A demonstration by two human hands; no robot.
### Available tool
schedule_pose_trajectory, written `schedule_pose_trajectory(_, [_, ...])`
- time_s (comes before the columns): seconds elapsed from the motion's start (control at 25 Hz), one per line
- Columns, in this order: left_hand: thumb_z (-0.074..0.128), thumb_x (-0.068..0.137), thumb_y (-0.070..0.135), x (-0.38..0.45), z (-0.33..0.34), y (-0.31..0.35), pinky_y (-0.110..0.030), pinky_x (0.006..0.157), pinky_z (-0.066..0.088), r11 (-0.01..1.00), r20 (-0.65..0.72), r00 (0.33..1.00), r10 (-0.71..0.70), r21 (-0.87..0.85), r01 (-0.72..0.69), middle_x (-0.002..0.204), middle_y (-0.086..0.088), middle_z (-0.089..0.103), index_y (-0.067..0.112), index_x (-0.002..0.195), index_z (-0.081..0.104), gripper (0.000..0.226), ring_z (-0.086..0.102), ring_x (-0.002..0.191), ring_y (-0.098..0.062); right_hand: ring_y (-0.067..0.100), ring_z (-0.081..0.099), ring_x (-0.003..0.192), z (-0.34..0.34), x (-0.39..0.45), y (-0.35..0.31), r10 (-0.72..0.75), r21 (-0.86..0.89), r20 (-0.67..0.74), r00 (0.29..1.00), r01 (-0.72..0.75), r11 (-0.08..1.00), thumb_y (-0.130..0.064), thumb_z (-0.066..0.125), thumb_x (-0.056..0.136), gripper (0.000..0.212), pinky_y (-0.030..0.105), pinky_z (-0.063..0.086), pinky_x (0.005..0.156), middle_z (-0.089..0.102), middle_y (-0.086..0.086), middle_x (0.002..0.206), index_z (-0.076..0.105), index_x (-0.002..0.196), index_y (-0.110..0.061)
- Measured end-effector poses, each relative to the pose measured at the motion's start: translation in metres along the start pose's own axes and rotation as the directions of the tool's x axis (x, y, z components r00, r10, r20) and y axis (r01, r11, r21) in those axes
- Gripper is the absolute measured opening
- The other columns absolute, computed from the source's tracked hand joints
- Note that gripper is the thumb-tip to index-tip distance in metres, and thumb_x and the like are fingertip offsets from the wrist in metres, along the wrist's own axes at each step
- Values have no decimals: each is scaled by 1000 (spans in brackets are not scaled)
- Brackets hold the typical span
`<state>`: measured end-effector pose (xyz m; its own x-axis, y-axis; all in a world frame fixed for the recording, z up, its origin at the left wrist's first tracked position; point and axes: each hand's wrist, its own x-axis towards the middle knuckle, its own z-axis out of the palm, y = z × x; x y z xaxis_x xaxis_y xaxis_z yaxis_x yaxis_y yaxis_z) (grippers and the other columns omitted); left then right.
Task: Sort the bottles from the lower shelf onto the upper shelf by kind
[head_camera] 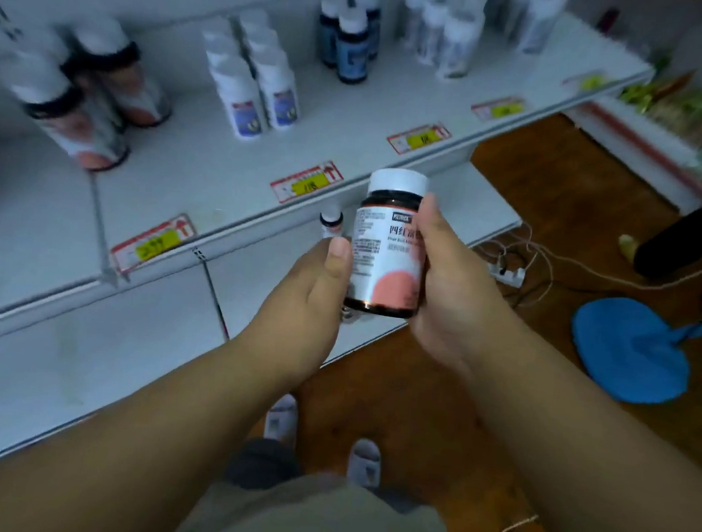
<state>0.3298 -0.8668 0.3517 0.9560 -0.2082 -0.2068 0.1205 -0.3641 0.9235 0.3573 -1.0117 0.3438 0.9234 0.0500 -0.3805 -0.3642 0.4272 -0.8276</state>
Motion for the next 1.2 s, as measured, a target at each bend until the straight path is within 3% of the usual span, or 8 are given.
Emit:
schedule_pose_trajectory(0.16, [12,91,68,-29,-49,3,-3,83,36,987,-92,985,148,70,-142,119,17,59,42,123,53,58,51,110,11,33,69,105,55,-20,-13,-29,-46,124,992,35,998,-45,56,91,54,46,56,86,68,21,118,55,130,-8])
schedule_pose_trajectory(0.28, [10,92,67,-42,-92,-2,-2,83,32,984,-131,983,130,137,-112,114,24,53,50,118,45,47,47,109,13,27,71,102,94,-22,-15,-60,-129,220,974,90,988,-43,59,84,52,43,57,87,72,14,113,60,124,-10])
schedule_pose_trajectory(0.48, [8,82,78,-52,-180,-38,-24,101,35,948,-188,972,143,307,-80,138,15,46,34,142,38,81,40,125,0,26,71,99,180,2,10,-118,-136,208,971,148,980,-41,62,76,52,47,57,88,74,10,108,62,118,-11])
schedule_pose_trajectory(0.64, [2,79,85,-34,-218,-61,-40,106,40,896,-212,965,153,441,-46,146,5,43,28,147,33,94,43,129,-11,24,71,99,220,38,26,-66,-114,211,975,92,989,-48,56,81,47,47,58,83,71,8,115,60,119,-22])
schedule_pose_trajectory(0.8, [8,87,76,6,-237,-67,-39,109,35,854,-243,965,94,518,47,153,1,36,26,150,26,82,39,135,-17,24,73,95,235,94,23,109,-62,161,981,-100,993,-48,50,96,44,43,58,78,73,10,111,59,127,-18])
schedule_pose_trajectory(0.92, [7,89,74,35,-240,-69,-41,111,34,846,-283,955,85,528,81,154,-1,36,26,151,26,81,38,137,-21,25,73,95,239,131,15,185,-35,270,945,-183,983,-48,54,93,49,43,58,79,74,12,107,61,125,-12])
schedule_pose_trajectory(1.04, [6,87,78,51,-244,-69,-42,107,38,848,-388,905,173,526,63,146,-3,45,20,146,36,88,43,130,-22,31,68,108,238,168,14,106,-224,366,925,-23,974,-44,68,86,54,50,54,93,70,16,117,59,126,-7])
schedule_pose_trajectory(1.2, [38,92,60,78,-266,-71,-46,111,32,620,-498,764,409,766,167,149,-11,38,12,144,37,71,33,137,-29,19,67,105,244,207,16,-65,-578,345,936,267,771,-50,87,64,69,47,54,93,70,0,113,58,119,-19])
